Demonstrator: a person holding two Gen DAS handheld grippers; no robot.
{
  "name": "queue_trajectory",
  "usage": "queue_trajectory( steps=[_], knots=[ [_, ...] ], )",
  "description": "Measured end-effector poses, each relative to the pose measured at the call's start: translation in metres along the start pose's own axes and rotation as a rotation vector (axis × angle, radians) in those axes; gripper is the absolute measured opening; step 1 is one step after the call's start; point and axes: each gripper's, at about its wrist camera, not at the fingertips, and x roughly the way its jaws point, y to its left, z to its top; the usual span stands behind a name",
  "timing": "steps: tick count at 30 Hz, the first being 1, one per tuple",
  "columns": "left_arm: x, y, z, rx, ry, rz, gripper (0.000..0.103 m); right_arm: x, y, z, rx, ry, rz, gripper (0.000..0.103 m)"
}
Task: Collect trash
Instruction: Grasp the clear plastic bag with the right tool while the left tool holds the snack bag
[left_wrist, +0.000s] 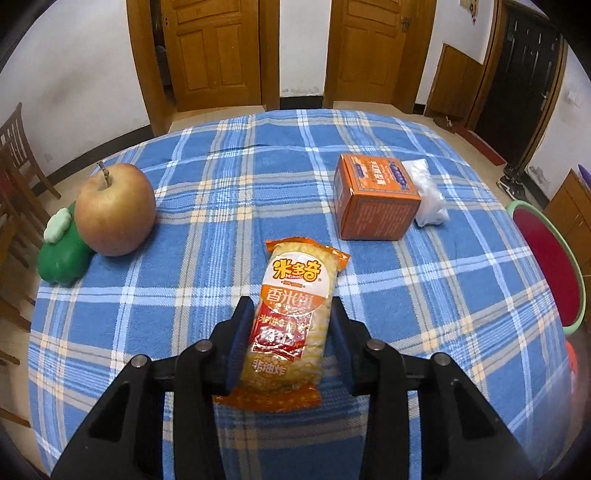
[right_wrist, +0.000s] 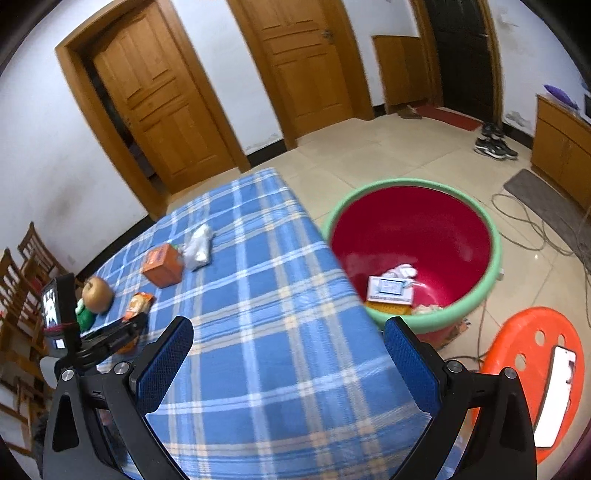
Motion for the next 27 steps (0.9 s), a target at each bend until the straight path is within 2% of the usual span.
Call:
queue_trajectory(
  steps=[8, 15, 17, 20, 22, 27],
  knots=[
    [-0.013, 0.032, 0.015, -0.103, -0.07, 0.025, 0.041, 0.043, 0.04, 0.016, -0.098, 0.01, -0.002, 0.102],
    [-0.017, 0.047, 0.008, -0.138, -0.107, 0.026, 0.041, 0.086, 0.065, 0.034, -0.111, 0.046, 0.031, 0.101],
    [-0.018, 0.049, 0.006, -0.146, -0.11, 0.022, 0.041, 0.099, 0.075, 0.039, -0.126, 0.041, 0.029, 0.084],
    [-0.018, 0.045, 0.006, -0.155, -0.114, 0.006, 0.041, 0.118, 0.084, 0.043, -0.139, 0.054, 0.028, 0.073],
    [-0.018, 0.044, 0.006, -0.15, -0.117, 0.006, 0.041, 0.131, 0.089, 0.043, -0.145, 0.074, 0.031, 0.069],
    [-0.012, 0.043, 0.005, -0.154, -0.112, 0.005, 0.041, 0.153, 0.103, 0.046, -0.173, 0.092, 0.027, 0.069]
  ],
)
